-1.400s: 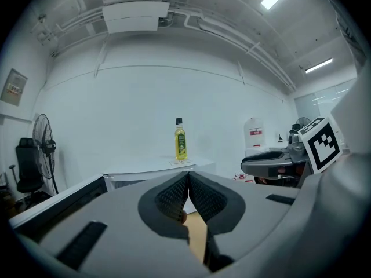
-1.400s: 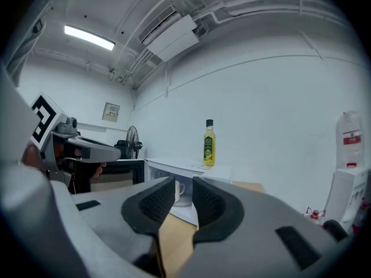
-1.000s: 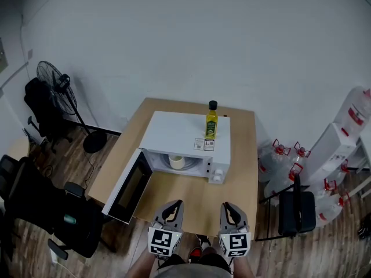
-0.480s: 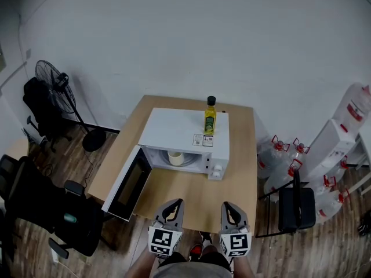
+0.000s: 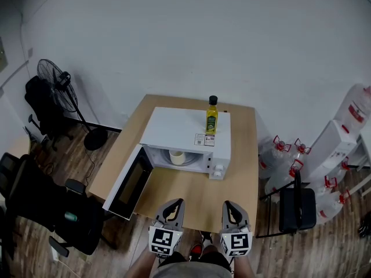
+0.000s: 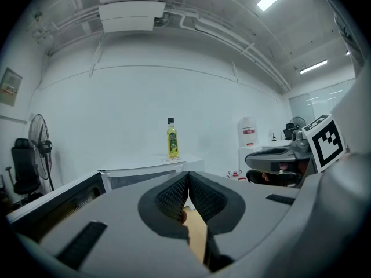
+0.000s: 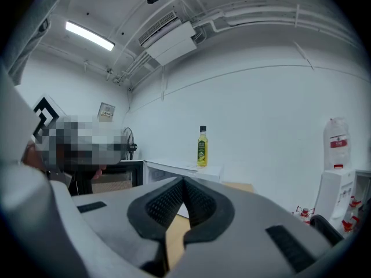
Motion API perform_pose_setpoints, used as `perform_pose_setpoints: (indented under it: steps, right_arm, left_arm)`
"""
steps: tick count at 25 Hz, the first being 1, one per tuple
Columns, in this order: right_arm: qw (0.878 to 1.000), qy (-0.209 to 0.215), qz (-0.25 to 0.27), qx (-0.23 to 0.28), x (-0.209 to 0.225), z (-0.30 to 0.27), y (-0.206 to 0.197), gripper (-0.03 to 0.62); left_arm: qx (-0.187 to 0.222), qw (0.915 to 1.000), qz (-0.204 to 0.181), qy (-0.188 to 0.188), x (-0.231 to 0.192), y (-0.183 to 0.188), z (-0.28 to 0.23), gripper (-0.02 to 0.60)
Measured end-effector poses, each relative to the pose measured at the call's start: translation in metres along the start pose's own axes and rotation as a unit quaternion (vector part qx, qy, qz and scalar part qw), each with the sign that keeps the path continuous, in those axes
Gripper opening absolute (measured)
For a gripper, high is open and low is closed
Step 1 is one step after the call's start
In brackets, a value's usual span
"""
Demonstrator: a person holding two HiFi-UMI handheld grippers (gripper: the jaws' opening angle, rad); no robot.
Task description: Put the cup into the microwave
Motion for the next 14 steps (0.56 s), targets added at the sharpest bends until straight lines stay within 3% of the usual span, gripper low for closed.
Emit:
perform_pose_setpoints:
  steps: [14]
  right_arm:
    - [1.0,-0.001,-0.005,0.001,0.0051,0.0007,-0.0034,0.018]
  left_arm:
    - [-0.003,1.0,-0.001,-0.001,0.0027,-0.0019,-0.0034,0.025]
Point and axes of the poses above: the fingertips, and each gripper's own axes: z backward along the fingers, x to its right, y out of its top, the point moved 4 cm from there along z, backward along the fingers, and after that the axes turned 3 degrees about -x, right-handed, at the moved point
